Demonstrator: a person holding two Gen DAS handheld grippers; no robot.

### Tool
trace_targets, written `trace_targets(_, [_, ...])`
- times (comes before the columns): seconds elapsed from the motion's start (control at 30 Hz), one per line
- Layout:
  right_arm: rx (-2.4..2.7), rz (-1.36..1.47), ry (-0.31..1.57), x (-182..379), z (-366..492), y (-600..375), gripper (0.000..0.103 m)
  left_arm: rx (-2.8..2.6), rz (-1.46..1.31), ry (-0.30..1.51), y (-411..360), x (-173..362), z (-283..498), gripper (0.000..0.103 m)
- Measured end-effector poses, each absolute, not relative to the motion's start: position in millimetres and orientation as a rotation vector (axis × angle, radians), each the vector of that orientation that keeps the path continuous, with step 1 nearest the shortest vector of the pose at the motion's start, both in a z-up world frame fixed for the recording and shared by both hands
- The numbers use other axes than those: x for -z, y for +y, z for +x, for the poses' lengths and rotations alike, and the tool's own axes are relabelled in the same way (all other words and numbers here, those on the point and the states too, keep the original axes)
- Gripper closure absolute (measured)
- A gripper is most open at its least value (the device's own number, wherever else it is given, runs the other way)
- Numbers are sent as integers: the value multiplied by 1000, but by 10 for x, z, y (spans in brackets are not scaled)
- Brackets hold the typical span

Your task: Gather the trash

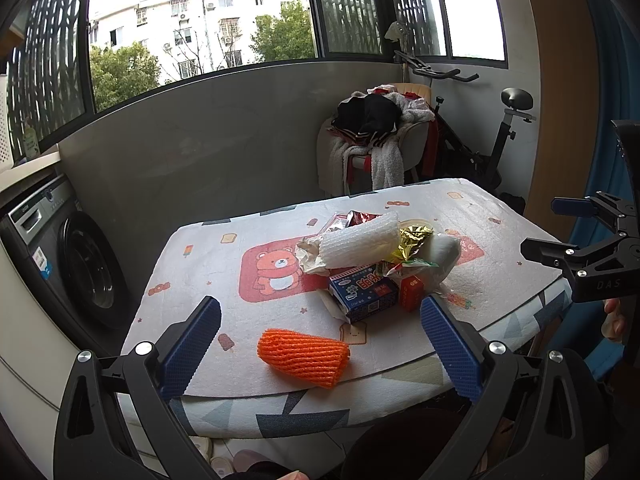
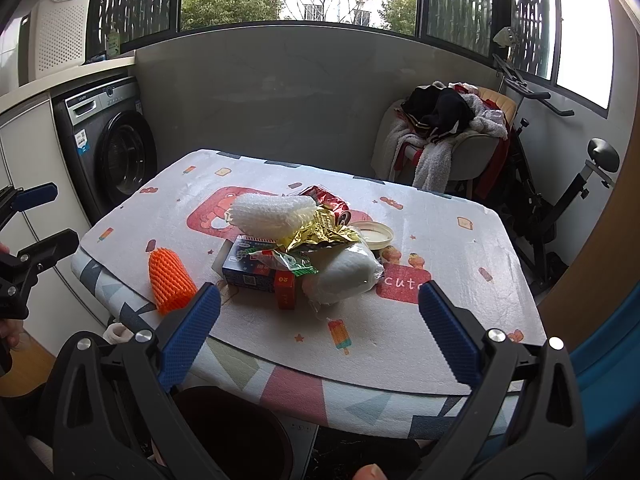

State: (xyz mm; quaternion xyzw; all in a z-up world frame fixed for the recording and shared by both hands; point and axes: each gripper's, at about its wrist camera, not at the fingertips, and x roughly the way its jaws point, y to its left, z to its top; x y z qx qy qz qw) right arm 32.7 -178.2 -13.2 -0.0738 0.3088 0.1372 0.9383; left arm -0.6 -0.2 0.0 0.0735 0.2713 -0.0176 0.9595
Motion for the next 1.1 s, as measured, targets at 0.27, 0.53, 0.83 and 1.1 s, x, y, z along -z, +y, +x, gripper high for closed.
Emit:
trace_targets(0.27, [-280, -151, 632, 127, 327, -1779, 6, 35, 151, 550, -4, 1, -6, 5])
trace_targets(0.53, [-279, -151, 631, 126, 328, -1780, 6, 34, 152, 550, -5, 1, -6, 5])
trace_targets(0.83, [-279, -153, 632, 122, 330, -1772, 6, 34, 152, 551, -4, 1, -6, 5])
trace_targets(1.1, [-275, -147, 643, 171, 343, -1812, 6, 48, 141, 554, 13, -33, 2, 5])
